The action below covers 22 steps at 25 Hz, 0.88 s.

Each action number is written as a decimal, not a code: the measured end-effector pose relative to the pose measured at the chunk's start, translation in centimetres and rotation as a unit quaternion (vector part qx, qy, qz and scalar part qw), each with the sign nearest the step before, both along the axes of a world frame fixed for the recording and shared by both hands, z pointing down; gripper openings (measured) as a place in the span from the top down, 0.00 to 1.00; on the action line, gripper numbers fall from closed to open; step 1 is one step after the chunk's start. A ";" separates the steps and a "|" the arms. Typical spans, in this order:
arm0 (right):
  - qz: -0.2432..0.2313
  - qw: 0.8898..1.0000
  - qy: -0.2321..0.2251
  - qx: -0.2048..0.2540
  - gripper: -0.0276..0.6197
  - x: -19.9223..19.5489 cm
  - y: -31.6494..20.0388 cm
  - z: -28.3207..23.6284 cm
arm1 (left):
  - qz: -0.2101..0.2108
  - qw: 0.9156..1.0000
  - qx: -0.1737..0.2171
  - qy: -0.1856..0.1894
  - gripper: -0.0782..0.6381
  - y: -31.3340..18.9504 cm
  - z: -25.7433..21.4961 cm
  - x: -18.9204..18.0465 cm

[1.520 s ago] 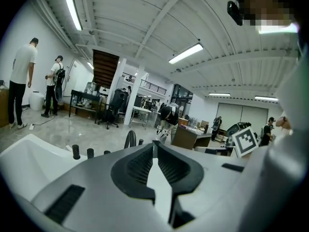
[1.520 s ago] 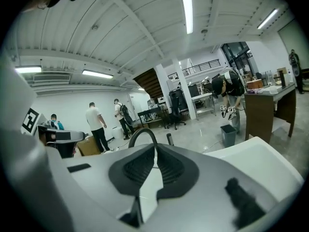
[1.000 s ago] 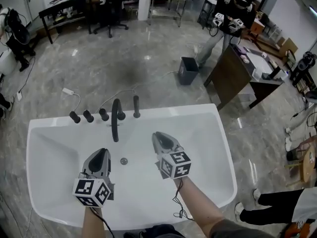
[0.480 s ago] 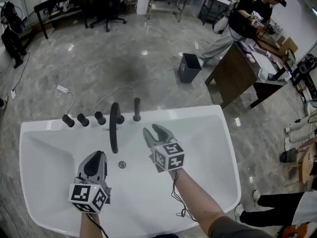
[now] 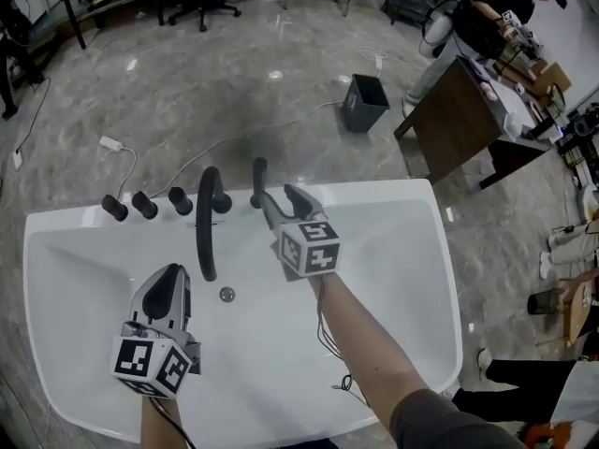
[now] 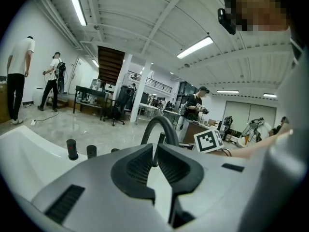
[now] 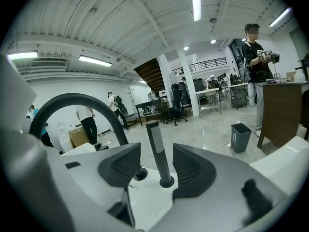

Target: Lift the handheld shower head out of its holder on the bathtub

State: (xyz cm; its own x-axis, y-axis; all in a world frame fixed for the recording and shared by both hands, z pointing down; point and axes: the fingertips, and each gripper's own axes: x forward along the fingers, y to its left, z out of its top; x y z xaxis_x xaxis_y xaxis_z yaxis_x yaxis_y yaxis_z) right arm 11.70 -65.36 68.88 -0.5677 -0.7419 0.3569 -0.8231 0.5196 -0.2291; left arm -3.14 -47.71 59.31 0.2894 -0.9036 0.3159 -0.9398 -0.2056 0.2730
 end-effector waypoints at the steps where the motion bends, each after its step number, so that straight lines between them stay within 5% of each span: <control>1: 0.001 1.000 0.001 -0.001 0.65 -0.2 -0.4 0.3 | -0.001 1.000 -0.001 0.001 0.84 -0.1 0.4 -0.1; 22: -0.043 0.996 0.071 0.032 0.63 -3.8 -5.4 4.0 | -0.022 1.000 -0.008 -0.002 0.84 -1.7 3.4 -1.7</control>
